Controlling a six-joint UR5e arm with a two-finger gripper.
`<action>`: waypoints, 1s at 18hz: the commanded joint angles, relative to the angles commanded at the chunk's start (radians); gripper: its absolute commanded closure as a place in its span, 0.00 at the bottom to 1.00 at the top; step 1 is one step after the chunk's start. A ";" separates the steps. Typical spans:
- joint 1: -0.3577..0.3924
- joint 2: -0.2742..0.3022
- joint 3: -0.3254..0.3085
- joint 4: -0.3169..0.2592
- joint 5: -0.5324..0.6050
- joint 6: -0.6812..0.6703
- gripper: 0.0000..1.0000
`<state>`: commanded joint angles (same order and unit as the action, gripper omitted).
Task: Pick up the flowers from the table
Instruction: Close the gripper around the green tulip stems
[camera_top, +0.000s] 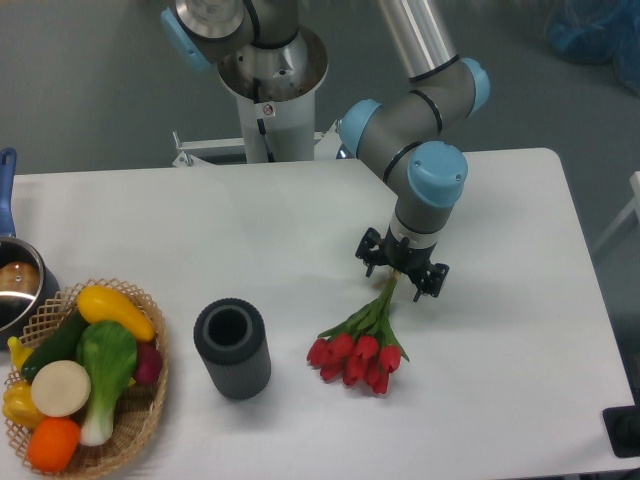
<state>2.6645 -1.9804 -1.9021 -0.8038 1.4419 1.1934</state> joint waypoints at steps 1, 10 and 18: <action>0.000 0.000 0.000 0.000 0.000 0.000 0.33; -0.002 -0.008 0.005 0.000 -0.002 -0.005 0.37; -0.002 -0.008 0.012 0.000 -0.006 -0.009 0.68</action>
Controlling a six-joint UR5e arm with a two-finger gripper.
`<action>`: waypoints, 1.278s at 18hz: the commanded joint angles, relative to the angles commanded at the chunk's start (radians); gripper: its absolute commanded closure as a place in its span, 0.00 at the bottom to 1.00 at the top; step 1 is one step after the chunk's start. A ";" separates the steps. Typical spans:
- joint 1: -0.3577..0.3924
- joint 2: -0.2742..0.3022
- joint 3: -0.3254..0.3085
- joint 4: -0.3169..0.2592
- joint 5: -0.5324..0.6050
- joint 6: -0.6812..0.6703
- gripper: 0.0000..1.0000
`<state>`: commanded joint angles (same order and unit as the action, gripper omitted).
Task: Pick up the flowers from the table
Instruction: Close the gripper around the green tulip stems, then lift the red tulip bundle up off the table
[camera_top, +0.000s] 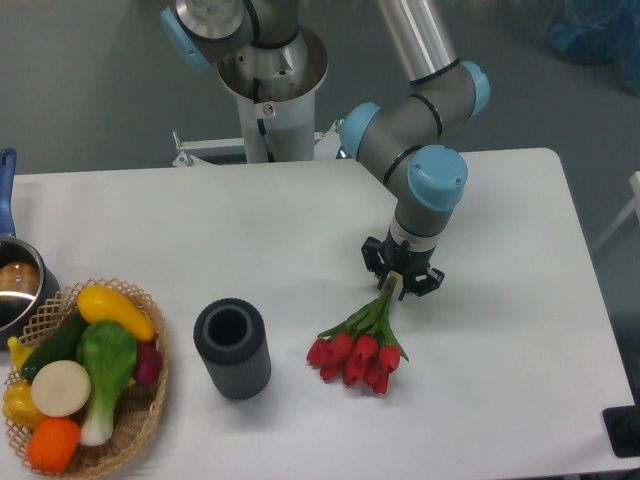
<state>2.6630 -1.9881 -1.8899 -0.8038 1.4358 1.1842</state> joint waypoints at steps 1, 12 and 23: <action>0.000 0.000 0.000 0.000 -0.003 0.000 0.72; 0.006 0.005 0.049 -0.005 -0.003 0.003 0.88; -0.025 0.048 0.245 -0.005 -0.141 -0.047 0.88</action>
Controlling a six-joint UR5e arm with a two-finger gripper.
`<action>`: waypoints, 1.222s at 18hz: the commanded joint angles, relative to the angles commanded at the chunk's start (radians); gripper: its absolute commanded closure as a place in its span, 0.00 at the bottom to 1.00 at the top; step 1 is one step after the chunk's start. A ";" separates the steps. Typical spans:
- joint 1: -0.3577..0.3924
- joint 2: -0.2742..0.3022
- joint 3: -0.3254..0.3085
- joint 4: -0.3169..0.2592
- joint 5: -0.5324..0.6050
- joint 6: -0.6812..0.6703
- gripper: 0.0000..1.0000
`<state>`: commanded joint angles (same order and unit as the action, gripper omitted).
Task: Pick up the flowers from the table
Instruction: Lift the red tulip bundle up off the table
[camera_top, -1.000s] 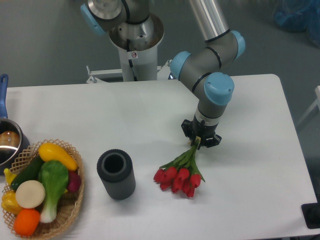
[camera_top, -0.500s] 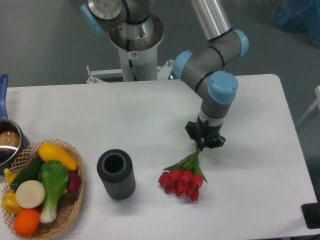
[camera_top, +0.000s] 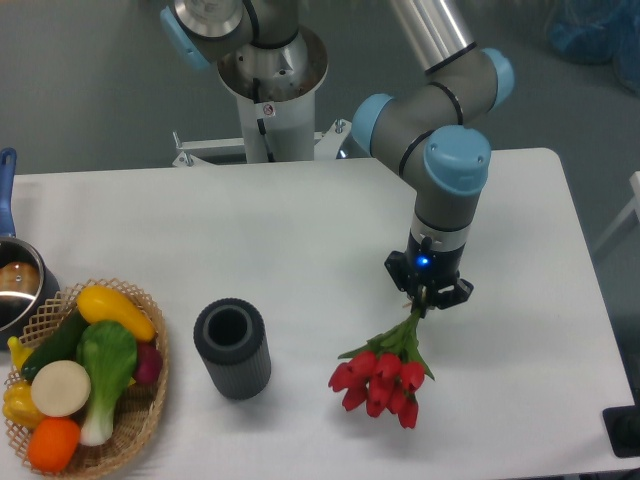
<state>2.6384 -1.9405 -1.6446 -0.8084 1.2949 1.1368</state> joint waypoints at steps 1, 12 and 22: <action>-0.002 0.002 0.017 0.000 -0.015 -0.011 0.88; 0.024 0.037 0.094 0.000 -0.218 -0.117 0.88; 0.048 0.052 0.095 -0.002 -0.272 -0.127 0.88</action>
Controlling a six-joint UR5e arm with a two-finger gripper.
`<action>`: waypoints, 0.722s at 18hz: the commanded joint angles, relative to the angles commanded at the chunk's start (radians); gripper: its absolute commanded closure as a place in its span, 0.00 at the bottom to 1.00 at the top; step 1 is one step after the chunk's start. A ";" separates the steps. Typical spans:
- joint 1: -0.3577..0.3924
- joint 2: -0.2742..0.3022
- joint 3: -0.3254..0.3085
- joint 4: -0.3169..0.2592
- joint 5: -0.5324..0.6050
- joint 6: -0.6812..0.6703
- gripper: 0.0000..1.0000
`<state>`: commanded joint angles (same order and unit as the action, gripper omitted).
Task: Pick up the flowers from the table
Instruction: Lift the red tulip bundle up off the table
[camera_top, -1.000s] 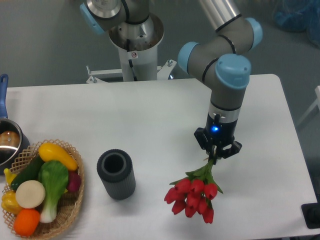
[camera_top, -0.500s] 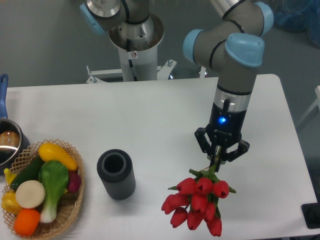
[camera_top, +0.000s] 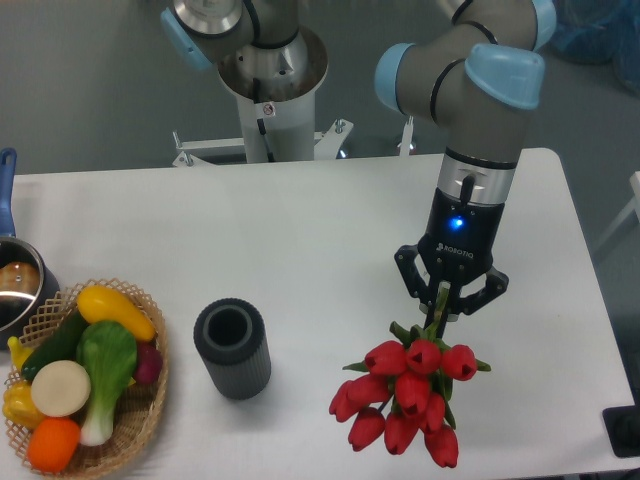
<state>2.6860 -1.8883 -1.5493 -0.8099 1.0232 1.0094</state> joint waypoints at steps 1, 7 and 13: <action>0.000 0.002 -0.002 0.000 -0.005 -0.003 0.88; 0.009 0.017 -0.006 0.000 -0.008 -0.005 0.88; 0.015 0.025 -0.008 0.000 -0.009 -0.005 0.88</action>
<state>2.7013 -1.8638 -1.5570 -0.8099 1.0140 1.0048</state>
